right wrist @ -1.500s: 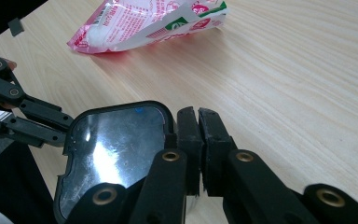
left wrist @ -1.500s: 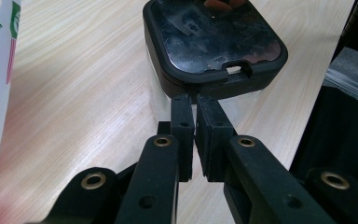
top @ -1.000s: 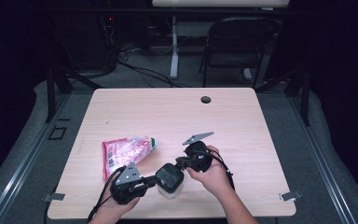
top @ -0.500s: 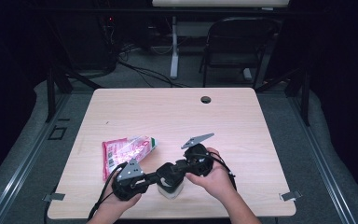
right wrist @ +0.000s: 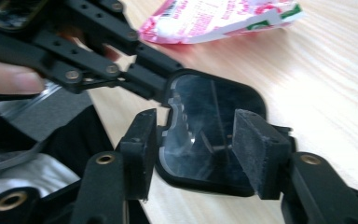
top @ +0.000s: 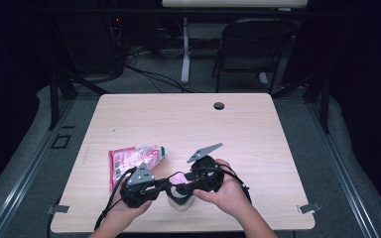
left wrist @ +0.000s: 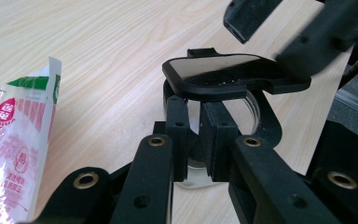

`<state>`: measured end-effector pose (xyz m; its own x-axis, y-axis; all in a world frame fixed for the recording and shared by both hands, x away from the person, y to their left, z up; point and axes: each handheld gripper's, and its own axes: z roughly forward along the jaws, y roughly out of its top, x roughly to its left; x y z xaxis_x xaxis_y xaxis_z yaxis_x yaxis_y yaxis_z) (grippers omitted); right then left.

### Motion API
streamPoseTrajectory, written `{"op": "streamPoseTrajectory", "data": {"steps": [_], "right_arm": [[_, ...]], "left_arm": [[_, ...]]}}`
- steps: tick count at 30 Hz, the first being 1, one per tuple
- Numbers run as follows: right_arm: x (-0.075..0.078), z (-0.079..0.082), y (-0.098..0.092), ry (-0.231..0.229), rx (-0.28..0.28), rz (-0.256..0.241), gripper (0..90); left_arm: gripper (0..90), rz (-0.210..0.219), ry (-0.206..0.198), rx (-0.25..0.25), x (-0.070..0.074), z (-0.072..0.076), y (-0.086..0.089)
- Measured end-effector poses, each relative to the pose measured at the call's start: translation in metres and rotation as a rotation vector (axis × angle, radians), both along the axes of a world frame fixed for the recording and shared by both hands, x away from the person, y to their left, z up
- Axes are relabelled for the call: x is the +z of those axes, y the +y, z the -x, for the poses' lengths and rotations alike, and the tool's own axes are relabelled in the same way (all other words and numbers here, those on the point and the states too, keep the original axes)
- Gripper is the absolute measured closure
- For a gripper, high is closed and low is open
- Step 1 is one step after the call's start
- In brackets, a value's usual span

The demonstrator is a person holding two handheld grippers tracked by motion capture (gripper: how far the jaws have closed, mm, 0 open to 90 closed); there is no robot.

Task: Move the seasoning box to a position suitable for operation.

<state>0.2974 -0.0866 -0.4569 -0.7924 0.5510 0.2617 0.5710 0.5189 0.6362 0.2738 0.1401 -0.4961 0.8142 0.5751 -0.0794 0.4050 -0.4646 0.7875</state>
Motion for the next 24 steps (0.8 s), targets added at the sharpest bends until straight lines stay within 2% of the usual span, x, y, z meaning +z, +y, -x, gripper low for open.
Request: {"op": "streamPoseTrajectory", "data": {"steps": [1,6,9,11,14,17,19,22,24], "right_arm": [[0.000,0.001,0.001,0.004,0.002,-0.011,48.9],[0.001,0.007,0.005,-0.014,0.016,0.016,47.0],[0.000,0.009,0.009,-0.047,0.008,0.065,45.7],[-0.001,0.008,0.009,-0.069,-0.002,0.092,49.2],[-0.001,0.008,0.008,-0.067,-0.017,0.079,53.4],[0.001,0.007,0.006,-0.067,-0.013,0.071,55.7],[0.002,0.006,0.005,-0.071,-0.017,0.065,57.4],[0.002,0.007,0.004,-0.071,-0.026,0.051,58.2],[0.003,0.006,0.003,-0.074,-0.015,0.060,59.4]], "left_arm": [[81.6,0.000,0.003,-0.001,0.001,-0.001,0.000],[80.9,0.008,-0.002,0.004,0.007,-0.003,-0.002],[80.5,0.012,-0.008,0.002,0.009,-0.004,-0.004],[80.0,0.023,-0.005,0.006,0.008,-0.005,-0.004],[76.1,0.028,0.000,0.018,0.004,-0.006,-0.005],[72.3,0.029,0.025,0.031,-0.005,-0.008,-0.006],[67.2,0.012,0.032,0.042,-0.010,-0.009,-0.007],[65.6,-0.004,0.037,0.055,-0.015,-0.011,-0.007],[65.3,-0.005,0.053,0.059,-0.017,-0.012,-0.006]]}}
